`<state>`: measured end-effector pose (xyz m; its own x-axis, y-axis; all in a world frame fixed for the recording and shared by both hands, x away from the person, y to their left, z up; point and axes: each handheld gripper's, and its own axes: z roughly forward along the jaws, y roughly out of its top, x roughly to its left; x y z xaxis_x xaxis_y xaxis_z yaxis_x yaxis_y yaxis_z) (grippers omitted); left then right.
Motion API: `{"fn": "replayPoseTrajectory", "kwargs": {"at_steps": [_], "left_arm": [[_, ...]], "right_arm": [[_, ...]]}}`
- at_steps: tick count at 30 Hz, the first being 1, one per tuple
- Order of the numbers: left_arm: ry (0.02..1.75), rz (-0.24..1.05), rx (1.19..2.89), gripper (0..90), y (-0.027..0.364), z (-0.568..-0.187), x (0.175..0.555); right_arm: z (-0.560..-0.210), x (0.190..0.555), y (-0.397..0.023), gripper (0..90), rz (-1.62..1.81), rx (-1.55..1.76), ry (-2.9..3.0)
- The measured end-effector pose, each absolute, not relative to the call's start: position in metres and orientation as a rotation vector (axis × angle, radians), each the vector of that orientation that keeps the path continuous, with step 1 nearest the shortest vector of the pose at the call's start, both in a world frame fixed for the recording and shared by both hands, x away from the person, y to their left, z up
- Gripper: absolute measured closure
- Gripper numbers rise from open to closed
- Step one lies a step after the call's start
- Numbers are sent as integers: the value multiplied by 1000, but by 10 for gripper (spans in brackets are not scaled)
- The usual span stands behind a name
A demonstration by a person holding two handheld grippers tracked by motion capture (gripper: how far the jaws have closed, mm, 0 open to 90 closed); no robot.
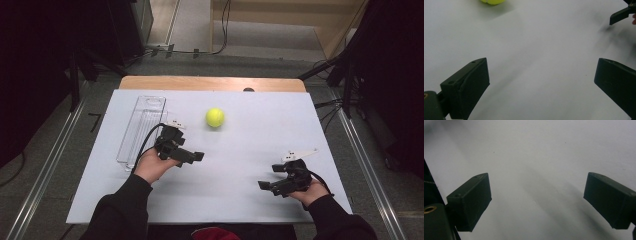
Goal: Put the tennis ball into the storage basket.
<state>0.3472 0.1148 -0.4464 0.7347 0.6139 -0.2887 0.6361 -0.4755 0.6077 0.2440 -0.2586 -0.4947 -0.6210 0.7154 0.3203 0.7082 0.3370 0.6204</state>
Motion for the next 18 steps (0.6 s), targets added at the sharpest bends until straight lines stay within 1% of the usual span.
{"fn": "replayPoseTrajectory", "kwargs": {"at_steps": [18], "left_arm": [[944,-34,2205,4,104,-448,367]], "right_arm": [[-494,244,-259,58,1182,1350,2564]]}}
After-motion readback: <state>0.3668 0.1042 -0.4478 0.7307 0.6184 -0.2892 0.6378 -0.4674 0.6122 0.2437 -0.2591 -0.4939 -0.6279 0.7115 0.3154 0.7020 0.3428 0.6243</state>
